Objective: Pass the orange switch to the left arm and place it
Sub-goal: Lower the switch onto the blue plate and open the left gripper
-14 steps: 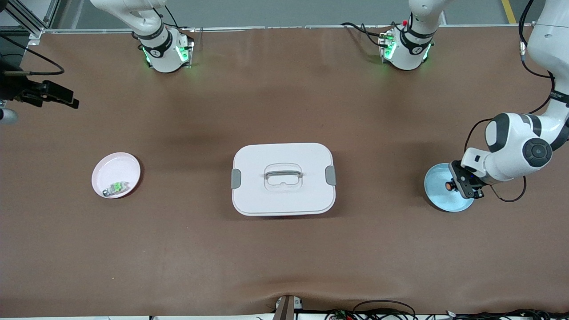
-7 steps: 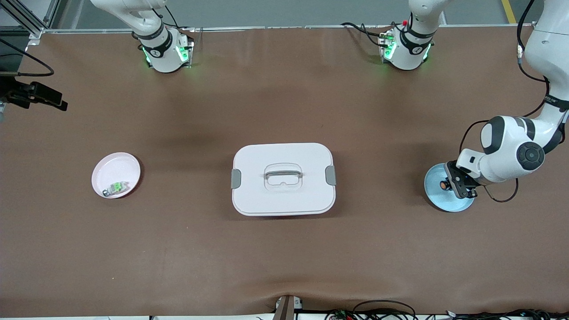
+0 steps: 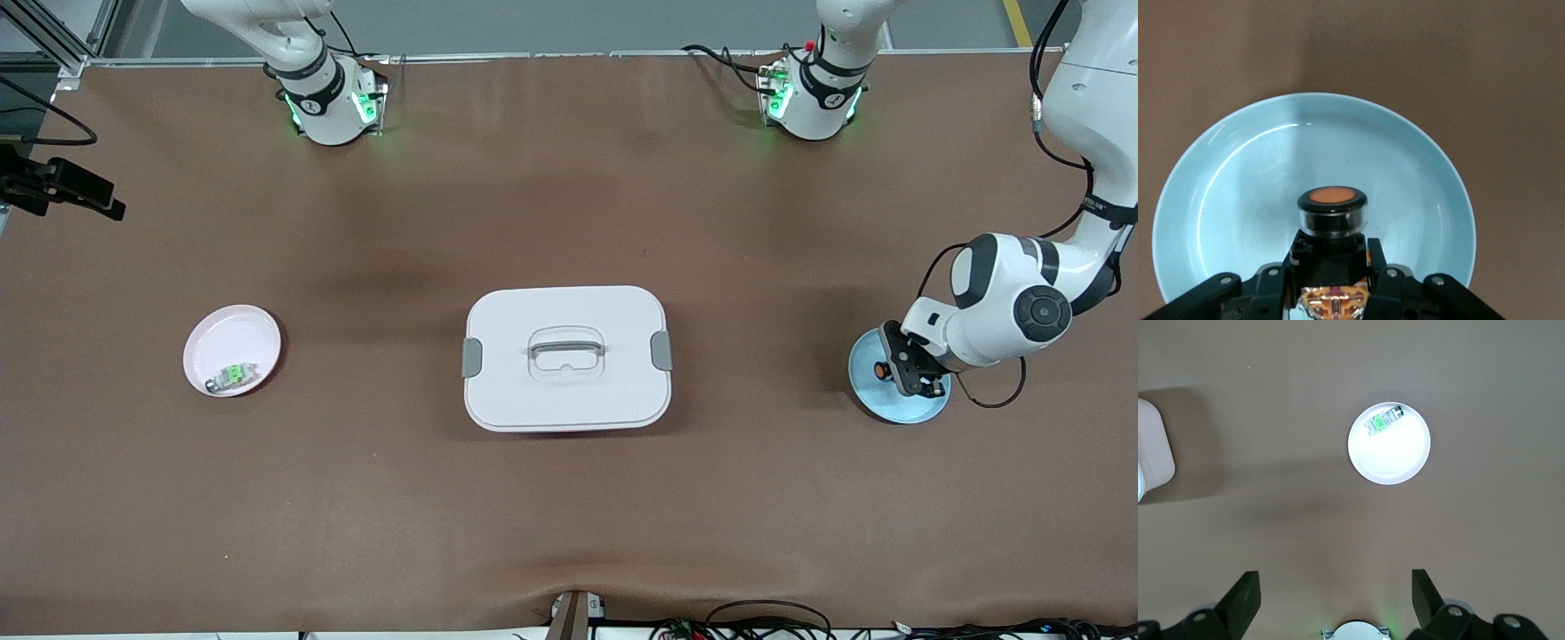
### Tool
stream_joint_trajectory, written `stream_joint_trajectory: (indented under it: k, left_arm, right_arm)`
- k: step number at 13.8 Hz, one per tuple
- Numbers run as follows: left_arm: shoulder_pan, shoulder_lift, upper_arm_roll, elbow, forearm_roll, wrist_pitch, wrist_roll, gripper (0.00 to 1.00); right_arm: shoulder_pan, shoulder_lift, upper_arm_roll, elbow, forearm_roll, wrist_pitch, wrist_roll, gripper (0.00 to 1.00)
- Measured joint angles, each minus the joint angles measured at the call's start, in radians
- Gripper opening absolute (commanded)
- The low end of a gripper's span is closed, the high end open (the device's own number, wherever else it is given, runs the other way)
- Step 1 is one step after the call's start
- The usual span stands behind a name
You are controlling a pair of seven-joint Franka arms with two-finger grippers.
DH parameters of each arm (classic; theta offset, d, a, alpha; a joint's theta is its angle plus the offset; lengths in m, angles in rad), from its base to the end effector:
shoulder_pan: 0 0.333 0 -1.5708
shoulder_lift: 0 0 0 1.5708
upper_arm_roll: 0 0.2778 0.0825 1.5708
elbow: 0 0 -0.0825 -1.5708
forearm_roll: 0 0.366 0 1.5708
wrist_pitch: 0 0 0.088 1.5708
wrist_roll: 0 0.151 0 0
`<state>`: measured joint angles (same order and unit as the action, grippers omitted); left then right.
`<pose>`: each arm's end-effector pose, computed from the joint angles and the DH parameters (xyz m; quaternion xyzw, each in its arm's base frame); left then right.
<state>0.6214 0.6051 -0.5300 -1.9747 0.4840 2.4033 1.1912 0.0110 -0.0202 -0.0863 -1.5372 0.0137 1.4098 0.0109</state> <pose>0.5686 0.0547 0.1285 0.7631 -0.6457 -0.0254 0.0092 0.5080 -0.0365 0.5549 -0.9976 0.0422 0.0533 0.0094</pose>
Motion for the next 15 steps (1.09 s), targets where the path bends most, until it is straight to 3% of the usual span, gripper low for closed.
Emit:
stream_joint_trajectory:
  k: [3,4,5,6,15]
  left_arm:
    - [0.001,0.003,0.001,-0.001,0.009,0.0,0.0,0.2]
    - [0.003,0.004,0.001,-0.001,0.015,0.0,0.0,0.33]
    - [0.005,0.004,0.001,-0.001,0.019,0.0,0.0,0.59]
    - [0.006,0.004,0.001,-0.001,0.021,0.0,0.0,1.0]
    - [0.011,-0.009,-0.001,0.044,0.011,-0.001,-0.018,1.0]
  right_arm:
    - [0.0,0.0,0.0,0.0,0.0,0.0,0.0,1.0]
    - [0.0,0.0,0.0,0.0,0.0,0.001,0.0,1.0]
    - [0.0,0.0,0.0,0.0,0.0,0.004,0.0,1.0]
    - [0.0,0.001,0.0,0.0,0.0,0.006,0.0,1.0]
    - [0.0,0.001,0.0,0.0,0.0,0.023,0.0,1.0]
